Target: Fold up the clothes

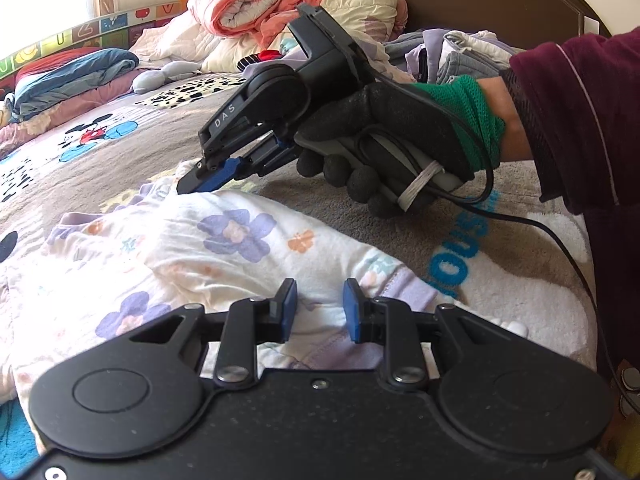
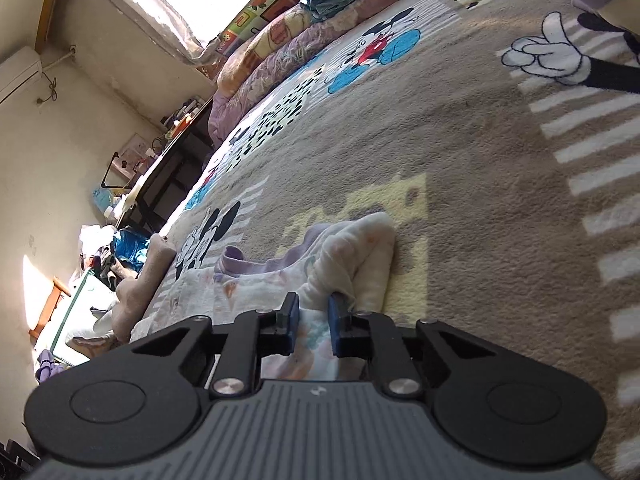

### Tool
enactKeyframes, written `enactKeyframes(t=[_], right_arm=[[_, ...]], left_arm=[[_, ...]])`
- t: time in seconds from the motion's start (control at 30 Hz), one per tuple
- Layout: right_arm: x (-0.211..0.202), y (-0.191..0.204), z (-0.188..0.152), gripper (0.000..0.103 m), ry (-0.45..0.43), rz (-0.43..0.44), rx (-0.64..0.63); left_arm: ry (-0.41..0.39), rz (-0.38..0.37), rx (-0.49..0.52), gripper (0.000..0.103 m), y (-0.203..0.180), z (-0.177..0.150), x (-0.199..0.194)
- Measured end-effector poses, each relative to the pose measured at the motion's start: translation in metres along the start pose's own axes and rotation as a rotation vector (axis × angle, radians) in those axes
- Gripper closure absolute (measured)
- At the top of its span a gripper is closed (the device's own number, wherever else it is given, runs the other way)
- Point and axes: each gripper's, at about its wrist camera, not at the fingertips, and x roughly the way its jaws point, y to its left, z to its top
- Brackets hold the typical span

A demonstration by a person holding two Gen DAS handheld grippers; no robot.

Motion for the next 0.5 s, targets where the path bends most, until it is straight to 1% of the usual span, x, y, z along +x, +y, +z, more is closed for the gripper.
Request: enactKeyframes(t=[0.07, 0.1, 0.13, 0.17, 0.2, 0.23, 0.3, 0.37, 0.5], right_arm=[[-0.002, 0.01, 0.001, 0.086, -0.002, -0.032, -0.028], [-0.005, 0.015, 0.003, 0.079, -0.011, -0.037, -0.033], [-0.01, 0.018, 0.004, 0.066, -0.029, -0.029, -0.023], [-0.017, 0.02, 0.005, 0.058, -0.056, -0.011, 0.0], [-0.024, 0.023, 0.006, 0.042, -0.084, 0.007, 0.022], [-0.03, 0.025, 0.007, 0.035, -0.109, 0.021, 0.04], [-0.046, 0.031, 0.005, 0.035, -0.143, 0.035, 0.042], [-0.062, 0.042, -0.004, 0.037, -0.159, 0.061, -0.003], [-0.096, 0.068, -0.039, 0.039, -0.173, 0.09, -0.117]], left_arm=[[-0.003, -0.009, 0.001, 0.08, 0.0, -0.001, -0.005], [-0.008, -0.017, -0.004, 0.08, 0.001, -0.002, -0.008], [-0.013, -0.026, -0.007, 0.08, 0.0, -0.003, -0.011], [-0.016, -0.036, -0.001, 0.079, -0.001, -0.003, -0.015], [-0.02, -0.046, 0.004, 0.075, -0.003, -0.004, -0.019], [-0.023, -0.056, 0.01, 0.072, -0.005, -0.005, -0.023], [-0.037, -0.065, 0.009, 0.072, -0.008, -0.004, -0.029], [-0.056, -0.072, 0.0, 0.072, -0.011, -0.002, -0.033], [-0.072, -0.074, -0.008, 0.072, -0.011, -0.003, -0.041]])
